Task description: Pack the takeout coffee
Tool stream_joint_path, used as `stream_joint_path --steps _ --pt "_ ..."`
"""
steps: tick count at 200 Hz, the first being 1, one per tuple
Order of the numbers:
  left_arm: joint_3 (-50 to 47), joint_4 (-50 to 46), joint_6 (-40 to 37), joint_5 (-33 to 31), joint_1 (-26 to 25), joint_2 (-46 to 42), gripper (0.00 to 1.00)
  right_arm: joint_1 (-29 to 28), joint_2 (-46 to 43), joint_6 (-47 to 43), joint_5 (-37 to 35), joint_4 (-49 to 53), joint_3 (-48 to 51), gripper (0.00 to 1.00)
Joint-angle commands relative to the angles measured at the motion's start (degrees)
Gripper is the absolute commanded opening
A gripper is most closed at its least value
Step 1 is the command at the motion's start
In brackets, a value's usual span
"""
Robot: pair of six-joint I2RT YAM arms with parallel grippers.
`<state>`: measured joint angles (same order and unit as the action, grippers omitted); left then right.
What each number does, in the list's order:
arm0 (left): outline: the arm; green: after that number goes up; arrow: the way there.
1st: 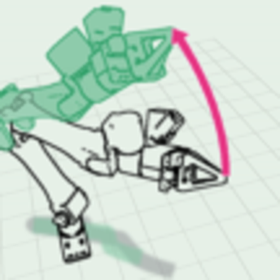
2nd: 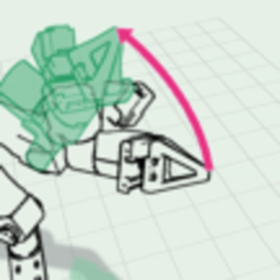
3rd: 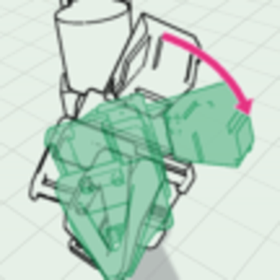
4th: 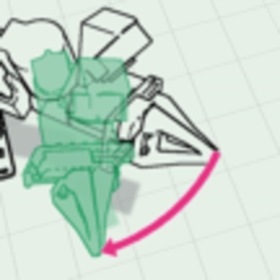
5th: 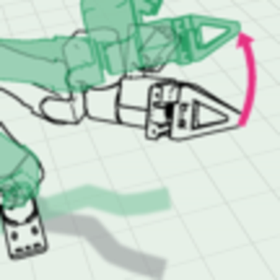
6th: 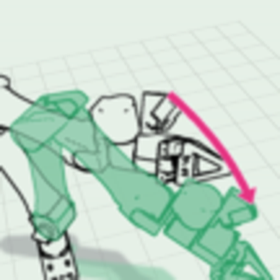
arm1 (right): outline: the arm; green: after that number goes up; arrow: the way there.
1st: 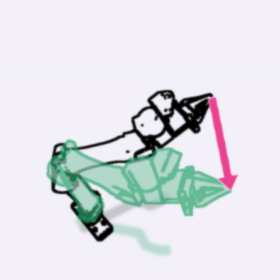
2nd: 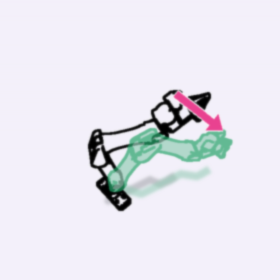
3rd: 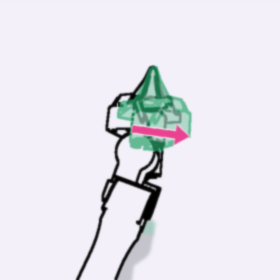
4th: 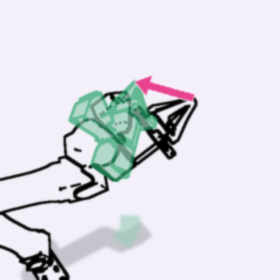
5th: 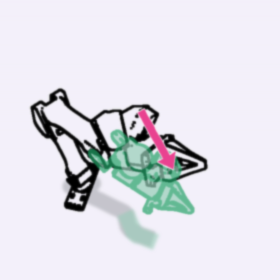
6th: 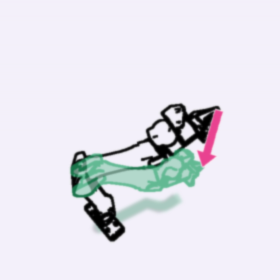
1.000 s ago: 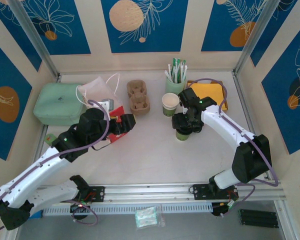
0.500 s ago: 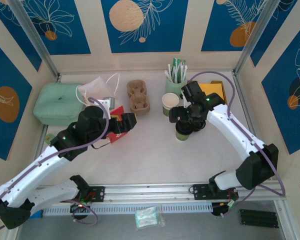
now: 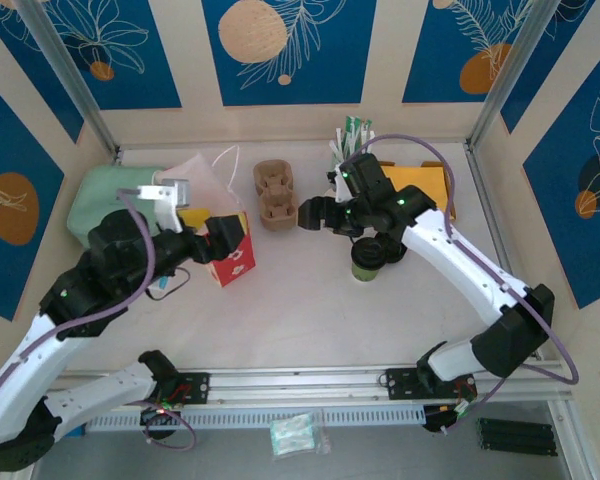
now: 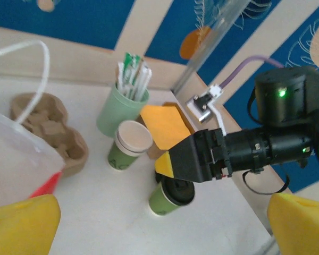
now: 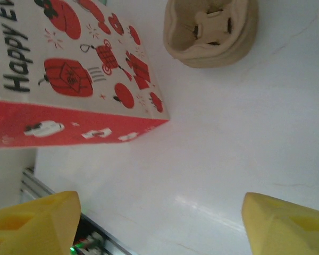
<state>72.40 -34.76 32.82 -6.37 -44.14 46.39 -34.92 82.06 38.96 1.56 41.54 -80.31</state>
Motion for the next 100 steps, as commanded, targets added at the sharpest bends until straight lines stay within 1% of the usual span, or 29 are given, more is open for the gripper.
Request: stream_joint_path --steps 1,18,34,45,67,100 --pt "1.3 -5.6 -3.1 -8.7 0.1 -1.7 1.00 -0.6 2.7 10.1 1.4 -8.1 2.1 0.75" --pt "0.3 -6.6 -3.8 -13.3 0.1 -3.4 0.99 -0.4 4.3 14.8 0.1 -11.6 3.7 0.70" --pt "-1.3 -6.3 -4.9 -15.3 0.1 -4.9 0.99 -0.2 5.7 18.7 -0.5 -14.6 5.7 0.65" --pt "-2.1 -6.4 -5.0 -16.6 0.1 -5.6 0.99 -0.2 6.7 21.1 -0.5 -16.7 6.9 0.59" --pt "-2.9 -7.1 -5.0 -17.5 0.1 -5.9 0.99 -0.6 9.2 24.4 -1.4 -19.6 8.1 0.53" --pt "-3.7 -6.0 -5.0 -16.4 0.1 -6.0 1.00 -1.4 13.1 27.4 -4.0 -20.6 7.7 0.46"
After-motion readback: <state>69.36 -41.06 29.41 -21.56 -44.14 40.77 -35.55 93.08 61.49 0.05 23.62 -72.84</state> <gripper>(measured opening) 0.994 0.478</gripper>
